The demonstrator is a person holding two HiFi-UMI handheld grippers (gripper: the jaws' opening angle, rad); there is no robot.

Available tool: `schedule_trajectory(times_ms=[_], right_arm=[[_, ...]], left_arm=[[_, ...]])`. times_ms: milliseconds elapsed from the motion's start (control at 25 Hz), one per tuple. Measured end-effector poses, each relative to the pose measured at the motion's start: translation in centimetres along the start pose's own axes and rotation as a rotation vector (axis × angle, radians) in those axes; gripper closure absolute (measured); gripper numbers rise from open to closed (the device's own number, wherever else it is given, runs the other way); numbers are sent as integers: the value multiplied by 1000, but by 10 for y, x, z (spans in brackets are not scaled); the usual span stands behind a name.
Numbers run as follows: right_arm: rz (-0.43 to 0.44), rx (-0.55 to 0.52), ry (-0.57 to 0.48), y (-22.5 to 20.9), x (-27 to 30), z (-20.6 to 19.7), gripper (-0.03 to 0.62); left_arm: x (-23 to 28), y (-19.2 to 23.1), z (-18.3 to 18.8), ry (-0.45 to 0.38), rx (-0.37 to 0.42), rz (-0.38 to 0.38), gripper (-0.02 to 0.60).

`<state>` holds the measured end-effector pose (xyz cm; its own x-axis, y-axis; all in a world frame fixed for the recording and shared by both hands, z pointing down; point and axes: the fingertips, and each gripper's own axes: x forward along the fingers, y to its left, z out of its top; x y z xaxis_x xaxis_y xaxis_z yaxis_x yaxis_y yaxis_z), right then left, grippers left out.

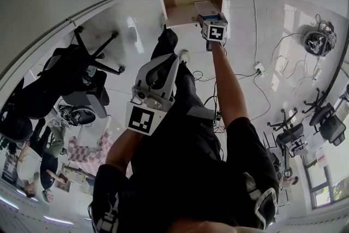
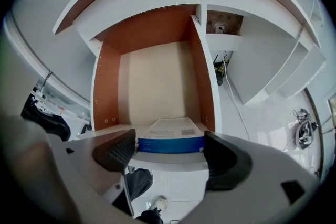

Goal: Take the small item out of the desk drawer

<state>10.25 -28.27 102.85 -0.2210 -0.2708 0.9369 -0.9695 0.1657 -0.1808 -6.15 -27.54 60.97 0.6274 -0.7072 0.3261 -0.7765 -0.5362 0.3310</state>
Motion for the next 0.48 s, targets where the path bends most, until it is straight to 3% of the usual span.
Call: schedule_trajectory(times_ms=[480], right_arm=[[-11,1,39,-6,1,1,210]], left_arm=[[-5,0,-3,8,-4,5,571]])
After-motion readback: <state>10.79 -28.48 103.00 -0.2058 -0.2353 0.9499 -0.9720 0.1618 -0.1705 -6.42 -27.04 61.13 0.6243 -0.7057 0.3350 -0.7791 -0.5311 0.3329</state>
